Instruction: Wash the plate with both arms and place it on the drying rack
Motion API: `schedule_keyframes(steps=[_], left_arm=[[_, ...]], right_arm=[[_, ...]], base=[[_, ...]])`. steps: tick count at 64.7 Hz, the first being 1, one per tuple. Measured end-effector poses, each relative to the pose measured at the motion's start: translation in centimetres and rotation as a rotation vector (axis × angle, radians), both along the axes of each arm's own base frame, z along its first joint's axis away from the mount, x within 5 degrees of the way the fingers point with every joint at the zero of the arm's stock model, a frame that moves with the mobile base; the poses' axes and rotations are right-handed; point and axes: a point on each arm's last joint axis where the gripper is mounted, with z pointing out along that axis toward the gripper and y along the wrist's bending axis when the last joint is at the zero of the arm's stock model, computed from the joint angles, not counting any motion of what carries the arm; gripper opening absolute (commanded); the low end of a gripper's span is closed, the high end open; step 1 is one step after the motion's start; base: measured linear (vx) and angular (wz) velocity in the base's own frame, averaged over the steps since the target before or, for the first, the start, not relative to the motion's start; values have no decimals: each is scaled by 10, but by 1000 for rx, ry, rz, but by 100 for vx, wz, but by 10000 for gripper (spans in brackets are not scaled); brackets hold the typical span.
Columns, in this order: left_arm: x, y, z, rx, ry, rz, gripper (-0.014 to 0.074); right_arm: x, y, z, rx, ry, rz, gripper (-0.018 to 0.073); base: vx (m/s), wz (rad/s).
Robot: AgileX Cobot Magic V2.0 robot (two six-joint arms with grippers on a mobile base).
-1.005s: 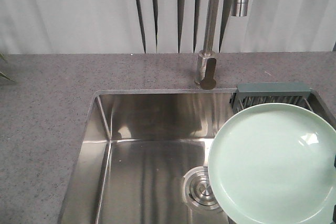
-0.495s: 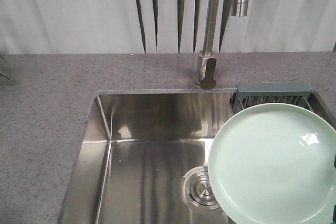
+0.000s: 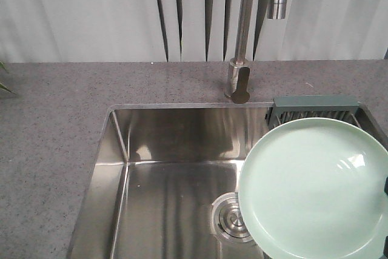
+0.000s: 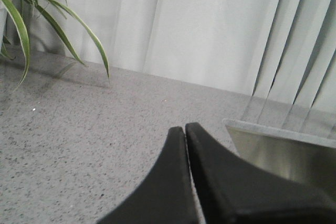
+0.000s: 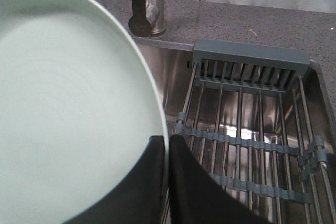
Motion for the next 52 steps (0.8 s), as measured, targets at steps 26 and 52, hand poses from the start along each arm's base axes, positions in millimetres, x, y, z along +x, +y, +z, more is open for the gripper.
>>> schedule_keyframes(steps=[26, 52], left_arm=[[-1, 0, 12, -511, -157, -32, -6], [-6, 2, 39, -877, -313, -79, -6]], right_arm=[[1, 1, 2, 44, -11, -5, -1], [-3, -7, 0, 53, 24, -113, -1]], base=[[0, 0], [0, 0]])
